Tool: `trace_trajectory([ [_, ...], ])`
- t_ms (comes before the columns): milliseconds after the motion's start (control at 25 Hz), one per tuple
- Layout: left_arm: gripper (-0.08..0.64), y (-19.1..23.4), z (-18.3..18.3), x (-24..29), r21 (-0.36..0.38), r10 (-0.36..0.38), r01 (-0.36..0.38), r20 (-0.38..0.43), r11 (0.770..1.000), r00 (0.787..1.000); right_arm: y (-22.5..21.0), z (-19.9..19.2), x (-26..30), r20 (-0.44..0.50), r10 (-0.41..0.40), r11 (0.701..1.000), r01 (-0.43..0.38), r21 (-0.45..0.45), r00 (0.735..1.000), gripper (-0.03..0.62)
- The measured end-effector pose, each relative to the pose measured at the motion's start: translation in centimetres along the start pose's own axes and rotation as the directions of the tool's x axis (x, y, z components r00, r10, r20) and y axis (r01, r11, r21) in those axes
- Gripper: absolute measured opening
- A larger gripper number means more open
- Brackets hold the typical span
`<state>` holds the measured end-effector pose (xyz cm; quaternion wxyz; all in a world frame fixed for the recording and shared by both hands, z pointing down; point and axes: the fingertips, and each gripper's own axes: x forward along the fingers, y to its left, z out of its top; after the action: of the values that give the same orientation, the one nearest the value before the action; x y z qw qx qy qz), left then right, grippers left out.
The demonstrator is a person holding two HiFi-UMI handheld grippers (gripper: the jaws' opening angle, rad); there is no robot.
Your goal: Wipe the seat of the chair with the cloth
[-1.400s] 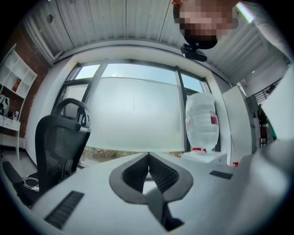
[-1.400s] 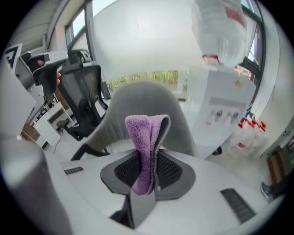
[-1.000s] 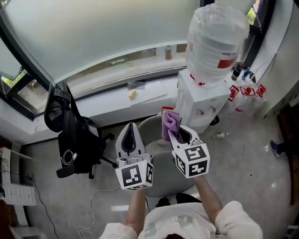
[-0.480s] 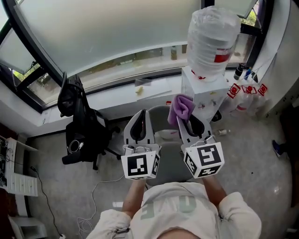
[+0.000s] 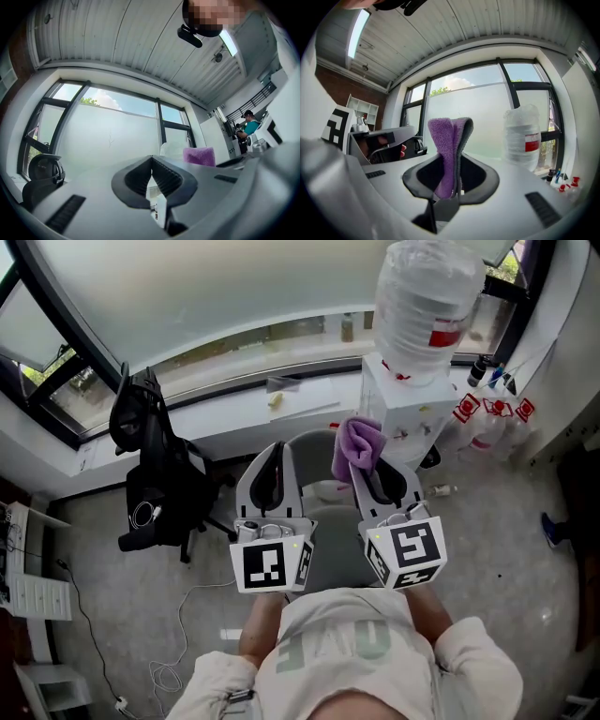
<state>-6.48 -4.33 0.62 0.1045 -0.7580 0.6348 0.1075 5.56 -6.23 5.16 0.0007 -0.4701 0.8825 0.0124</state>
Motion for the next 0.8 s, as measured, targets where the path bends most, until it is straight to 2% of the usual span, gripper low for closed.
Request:
trace_trajectory([
  [240,0.014,-0.08,0.11,-0.68,0.001,0.007,-0.007,0.003,1.0,1.0,0.53,-0.83,-0.05,-0.034,0.011,1.0,-0.012,-0.026,0.999,0.092],
  [440,0.012,-0.35,-0.22,-0.83,-0.044,-0.007,0.007,-0.004,0.999,1.0,0.3,-0.89,-0.13,-0.037,0.012,1.0,-0.013,-0.016,0.999,0.092],
  [800,0.012,-0.43,-0.14,-0.87,-0.054,-0.01,0.01,-0.004,0.998,1.0,0.22,-0.8,-0.2,-0.048,0.017,1.0,-0.018,-0.024,0.999,0.092],
])
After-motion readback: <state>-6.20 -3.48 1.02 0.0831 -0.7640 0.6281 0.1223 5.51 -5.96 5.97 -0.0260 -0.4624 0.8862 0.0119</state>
